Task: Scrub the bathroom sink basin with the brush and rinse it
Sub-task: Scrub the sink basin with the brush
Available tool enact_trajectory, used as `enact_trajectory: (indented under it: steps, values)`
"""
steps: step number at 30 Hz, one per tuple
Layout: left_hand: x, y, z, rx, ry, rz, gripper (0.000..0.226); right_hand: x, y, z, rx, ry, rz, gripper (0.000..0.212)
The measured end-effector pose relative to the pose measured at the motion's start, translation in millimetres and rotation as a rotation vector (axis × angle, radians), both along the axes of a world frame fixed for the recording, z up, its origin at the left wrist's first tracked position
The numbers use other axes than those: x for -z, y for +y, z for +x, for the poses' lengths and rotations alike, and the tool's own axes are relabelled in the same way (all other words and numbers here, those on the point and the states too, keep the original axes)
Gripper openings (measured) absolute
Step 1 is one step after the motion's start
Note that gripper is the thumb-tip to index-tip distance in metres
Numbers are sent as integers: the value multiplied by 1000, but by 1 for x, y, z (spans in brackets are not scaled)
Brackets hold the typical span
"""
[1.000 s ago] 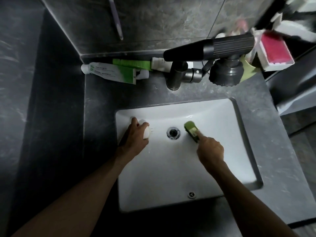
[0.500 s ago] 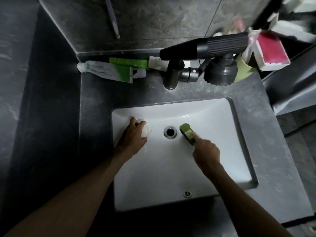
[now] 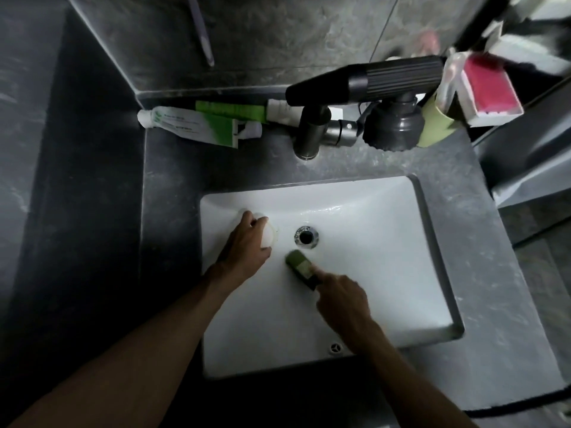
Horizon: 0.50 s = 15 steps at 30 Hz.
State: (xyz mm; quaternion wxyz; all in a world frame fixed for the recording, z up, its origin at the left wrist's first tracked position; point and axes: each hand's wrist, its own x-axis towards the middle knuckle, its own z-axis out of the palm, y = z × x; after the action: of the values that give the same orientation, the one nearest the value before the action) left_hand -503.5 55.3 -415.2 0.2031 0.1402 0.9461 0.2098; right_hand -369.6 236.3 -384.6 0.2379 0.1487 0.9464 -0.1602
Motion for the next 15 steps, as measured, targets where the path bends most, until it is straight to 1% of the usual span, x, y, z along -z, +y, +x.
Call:
enact_trajectory:
  steps: [2, 3, 4, 7, 9, 15]
  values:
    - [0, 1, 1, 14, 0, -5, 67, 6, -19, -1, -65, 11, -52, 56]
    - [0, 0, 1, 17, -1, -6, 66, 10, -19, -10, -77, 26, -25, 56]
    - [0, 0, 0, 16, 3, -11, 64, 14, -12, -23, -64, 44, 6, 56]
    - [-1, 0, -1, 17, 10, -37, 63, 15, 30, -47, 69, 91, 78, 56]
    - [-1, 4, -1, 37, 7, -19, 61, 11, 47, -36, 88, 93, 107, 57]
    - [-1, 31, 2, 122, 4, 51, 55, 10, 43, 16, 154, 17, 102, 59]
